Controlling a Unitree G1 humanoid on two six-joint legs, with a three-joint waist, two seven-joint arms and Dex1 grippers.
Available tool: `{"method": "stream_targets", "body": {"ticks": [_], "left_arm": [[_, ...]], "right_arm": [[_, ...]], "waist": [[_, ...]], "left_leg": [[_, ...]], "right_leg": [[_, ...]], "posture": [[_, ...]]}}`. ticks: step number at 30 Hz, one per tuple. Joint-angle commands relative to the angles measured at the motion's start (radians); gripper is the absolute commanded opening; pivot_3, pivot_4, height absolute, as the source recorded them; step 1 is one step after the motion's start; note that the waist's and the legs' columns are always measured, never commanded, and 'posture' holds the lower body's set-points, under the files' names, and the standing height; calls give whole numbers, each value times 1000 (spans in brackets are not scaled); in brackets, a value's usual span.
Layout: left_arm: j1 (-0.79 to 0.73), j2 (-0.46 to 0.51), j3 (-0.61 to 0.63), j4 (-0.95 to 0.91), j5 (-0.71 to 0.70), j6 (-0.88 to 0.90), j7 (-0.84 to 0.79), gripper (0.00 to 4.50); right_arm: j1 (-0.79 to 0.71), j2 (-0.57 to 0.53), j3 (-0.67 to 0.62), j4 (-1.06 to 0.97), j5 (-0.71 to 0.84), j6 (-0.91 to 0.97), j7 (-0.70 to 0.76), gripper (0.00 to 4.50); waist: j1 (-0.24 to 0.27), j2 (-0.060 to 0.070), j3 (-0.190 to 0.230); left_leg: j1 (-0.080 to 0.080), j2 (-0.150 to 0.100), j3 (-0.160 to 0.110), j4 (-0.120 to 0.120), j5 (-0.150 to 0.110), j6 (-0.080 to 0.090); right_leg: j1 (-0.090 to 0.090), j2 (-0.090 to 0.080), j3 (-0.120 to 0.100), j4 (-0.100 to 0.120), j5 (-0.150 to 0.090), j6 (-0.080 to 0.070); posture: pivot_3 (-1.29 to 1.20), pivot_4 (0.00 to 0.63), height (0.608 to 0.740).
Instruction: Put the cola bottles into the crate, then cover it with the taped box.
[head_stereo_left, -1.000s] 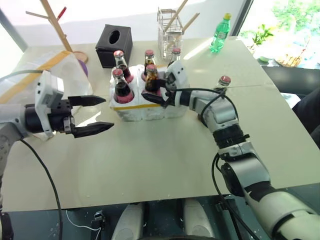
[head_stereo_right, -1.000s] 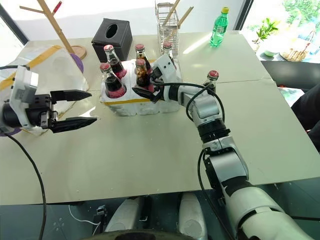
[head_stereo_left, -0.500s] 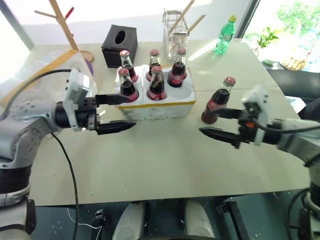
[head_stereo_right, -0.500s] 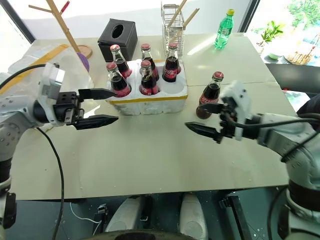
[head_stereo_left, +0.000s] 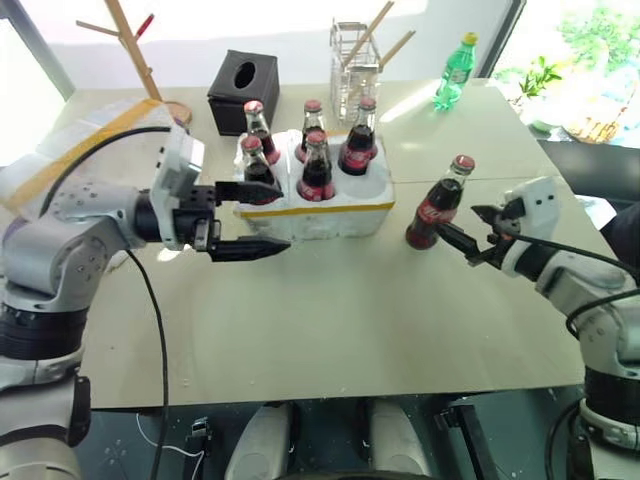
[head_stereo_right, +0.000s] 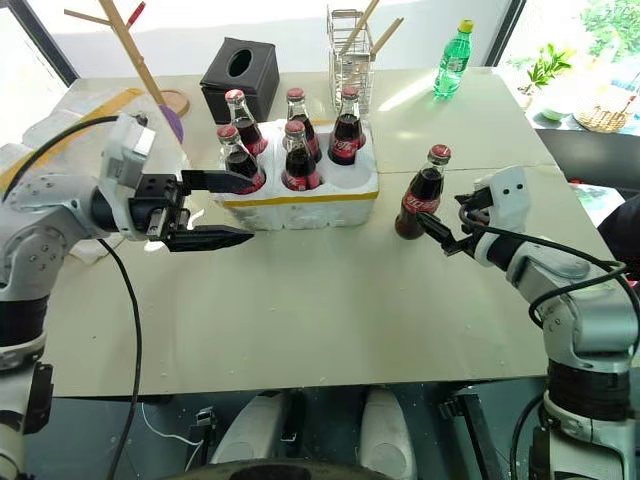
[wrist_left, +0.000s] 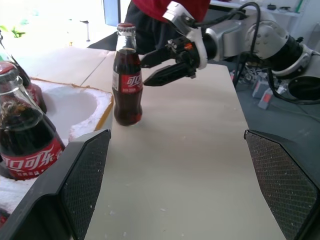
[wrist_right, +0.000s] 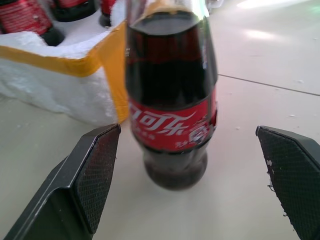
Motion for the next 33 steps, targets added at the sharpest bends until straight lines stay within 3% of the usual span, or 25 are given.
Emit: {"method": "stream_targets", "body": {"ticks": [1,11,15,20,25,33], "left_arm": [[-18,9,21,-39,-11,8,6,4500],[-11,28,24,-41,0,7,7,4500],[-8,38,35,-45,2,9,18,4500],[19,57,68,-52,-5,12,37,4500],[38,50,77,-64,-3,6,58,4500],[51,44,92,-89,-8,0,92,4500]], "right_arm": [[-42,22,18,42,-22,-70,-6,4433],[-165,104,111,246,-71,-194,9,4433],[-215,90,115,206,-59,-233,49,2814],[-416,53,110,198,-30,-246,114,2859],[-606,108,173,309,-27,-241,175,2859],[-677,186,336,571,-218,-331,149,2859]], "waist": [[-1,0,0],[-4,0,0],[-4,1,0],[-22,3,2],[-30,3,2],[-19,2,1]], "left_leg": [[0,0,0,0,0,0],[0,0,0,0,2,-3],[0,0,0,0,2,-3],[-3,0,2,0,3,-4],[-3,2,2,-4,3,-5],[-3,-1,1,-2,3,-5]], "right_leg": [[0,0,0,0,0,0],[0,1,1,0,0,0],[0,1,1,0,0,0],[-6,1,4,2,0,0],[-8,3,4,3,0,0],[-7,2,8,4,0,0]], "posture": [[0,150,740],[0,150,740],[0,150,740],[0,150,740],[0,150,740],[0,150,740]]}}
